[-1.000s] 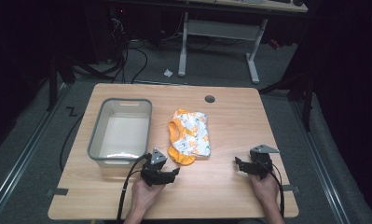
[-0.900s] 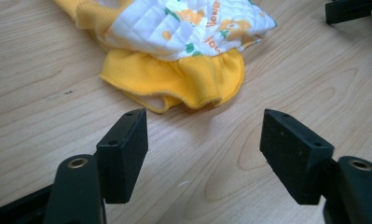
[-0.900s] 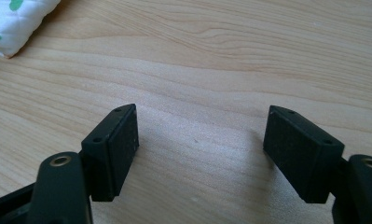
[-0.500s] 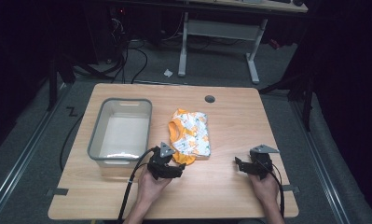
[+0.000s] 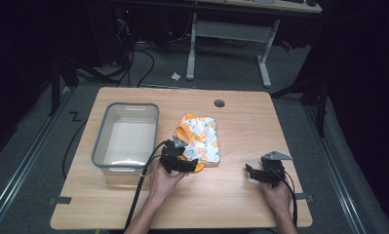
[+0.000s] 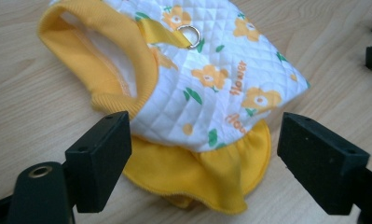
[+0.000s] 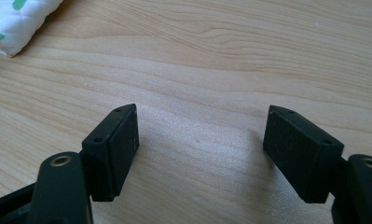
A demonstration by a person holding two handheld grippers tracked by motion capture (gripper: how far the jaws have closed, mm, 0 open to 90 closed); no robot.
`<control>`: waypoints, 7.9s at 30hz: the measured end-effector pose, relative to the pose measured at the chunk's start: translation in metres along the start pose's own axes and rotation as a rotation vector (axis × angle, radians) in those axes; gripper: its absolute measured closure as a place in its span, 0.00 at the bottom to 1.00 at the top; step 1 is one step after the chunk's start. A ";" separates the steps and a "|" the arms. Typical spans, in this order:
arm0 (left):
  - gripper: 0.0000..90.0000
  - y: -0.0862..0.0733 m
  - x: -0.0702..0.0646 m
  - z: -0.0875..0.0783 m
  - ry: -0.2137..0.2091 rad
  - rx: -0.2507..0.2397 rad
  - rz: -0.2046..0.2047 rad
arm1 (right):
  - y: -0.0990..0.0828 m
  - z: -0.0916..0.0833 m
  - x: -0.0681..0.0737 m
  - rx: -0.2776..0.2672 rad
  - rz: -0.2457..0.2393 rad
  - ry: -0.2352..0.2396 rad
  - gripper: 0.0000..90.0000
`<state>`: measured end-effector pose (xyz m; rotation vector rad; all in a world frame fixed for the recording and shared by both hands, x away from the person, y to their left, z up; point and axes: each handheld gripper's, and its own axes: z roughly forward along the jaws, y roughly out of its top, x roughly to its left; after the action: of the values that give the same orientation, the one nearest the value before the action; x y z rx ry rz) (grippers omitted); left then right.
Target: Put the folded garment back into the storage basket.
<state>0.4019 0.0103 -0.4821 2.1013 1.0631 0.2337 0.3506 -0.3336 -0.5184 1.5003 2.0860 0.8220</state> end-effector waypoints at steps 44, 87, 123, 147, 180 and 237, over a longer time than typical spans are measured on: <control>0.59 0.011 0.020 0.054 0.075 0.057 -0.009 | 0.000 0.000 0.000 0.000 0.000 0.000 0.30; 0.83 0.033 0.020 -0.026 -0.117 -0.124 0.016 | 0.000 0.000 0.000 0.000 0.000 0.001 0.30; 0.83 0.058 0.034 -0.090 -0.155 -0.218 0.052 | 0.000 0.000 0.000 0.001 -0.002 0.002 0.30; 0.83 0.052 0.067 -0.132 -0.115 -0.281 0.018 | 0.000 0.000 0.000 0.000 0.000 0.001 0.30; 0.82 0.036 0.102 -0.158 -0.059 -0.268 -0.015 | 0.000 0.000 0.000 0.000 0.000 0.001 0.30; 0.82 -0.010 0.162 -0.139 0.121 -0.051 -0.138 | 0.000 0.000 0.000 0.000 0.000 0.001 0.30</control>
<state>0.4346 0.2122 -0.4186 1.9791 1.2551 0.3206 0.3507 -0.3336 -0.5185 1.5002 2.0871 0.8229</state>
